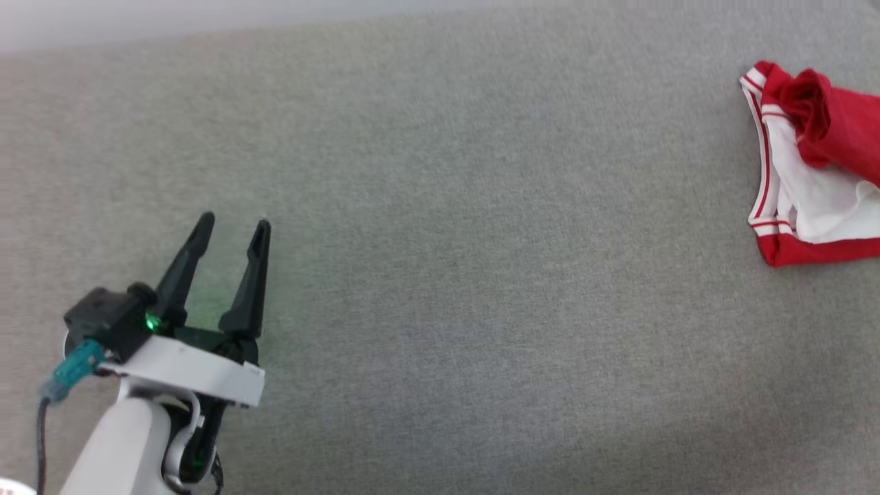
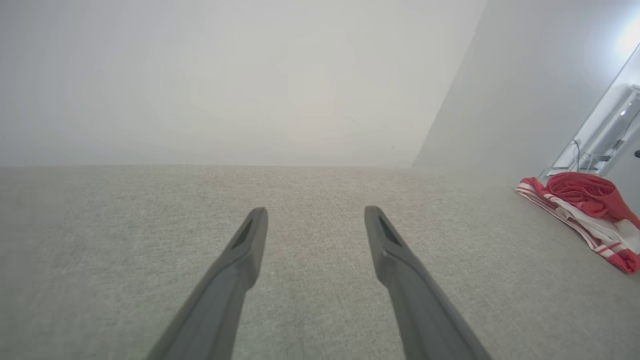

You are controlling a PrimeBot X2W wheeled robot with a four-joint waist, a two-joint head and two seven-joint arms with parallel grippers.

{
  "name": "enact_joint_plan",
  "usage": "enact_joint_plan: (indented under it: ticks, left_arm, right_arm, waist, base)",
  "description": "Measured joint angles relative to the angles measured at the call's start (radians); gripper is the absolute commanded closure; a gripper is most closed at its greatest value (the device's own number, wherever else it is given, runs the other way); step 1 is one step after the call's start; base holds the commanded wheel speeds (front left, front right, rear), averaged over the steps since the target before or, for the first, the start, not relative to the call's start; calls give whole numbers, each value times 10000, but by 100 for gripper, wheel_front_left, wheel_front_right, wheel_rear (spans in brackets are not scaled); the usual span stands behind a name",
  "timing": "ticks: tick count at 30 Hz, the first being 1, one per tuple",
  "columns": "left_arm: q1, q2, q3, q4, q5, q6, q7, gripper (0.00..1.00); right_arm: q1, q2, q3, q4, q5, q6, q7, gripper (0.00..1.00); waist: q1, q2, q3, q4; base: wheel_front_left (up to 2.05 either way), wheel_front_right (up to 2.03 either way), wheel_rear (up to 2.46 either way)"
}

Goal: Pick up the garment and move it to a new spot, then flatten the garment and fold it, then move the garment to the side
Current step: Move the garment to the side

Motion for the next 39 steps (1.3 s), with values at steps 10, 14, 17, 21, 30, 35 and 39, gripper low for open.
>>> enact_joint_plan:
  ticks: [10,14,17,21,30,35,39]
  left_arm:
    - [1134,-265,719,104,136,2,0,0]
    - [1687,-334,1057,44,194,2,0,0]
    - [2135,-387,1367,-61,267,2,0,0]
    - [2830,-453,1873,-261,282,4,0,0]
    - [4110,-696,2857,-876,370,4,0,0]
    - [4581,-876,3340,-1070,460,4,0,0]
    - [4820,-966,3486,-1198,546,2,0,0]
  right_arm:
    - [1235,573,-148,-999,272,0,-579,0]
    - [2042,857,-435,-1344,263,0,-821,0]
    - [2653,1003,-803,-1636,224,0,-1022,0]
    - [3588,1331,-1237,-2144,52,0,-1156,0]
    - [5520,1939,-2569,-3716,-391,0,-1218,0]
    - [6600,2497,-3340,-4621,-686,0,-1250,0]
    - [7405,2874,-3812,-5304,-934,0,-1231,0]
  waist:
    - [0,0,-1173,497]
    - [0,0,-1676,685]
    - [0,0,-2065,818]
    - [0,0,-2572,961]
    - [0,0,-3425,1176]
    - [0,0,-3616,1283]
    - [0,0,-3711,1348]
  base:
    - [0,0,0]
    - [0,0,0]
    - [0,0,0]
    - [0,0,0]
    - [0,0,0]
    - [0,0,0]
    - [0,0,0]
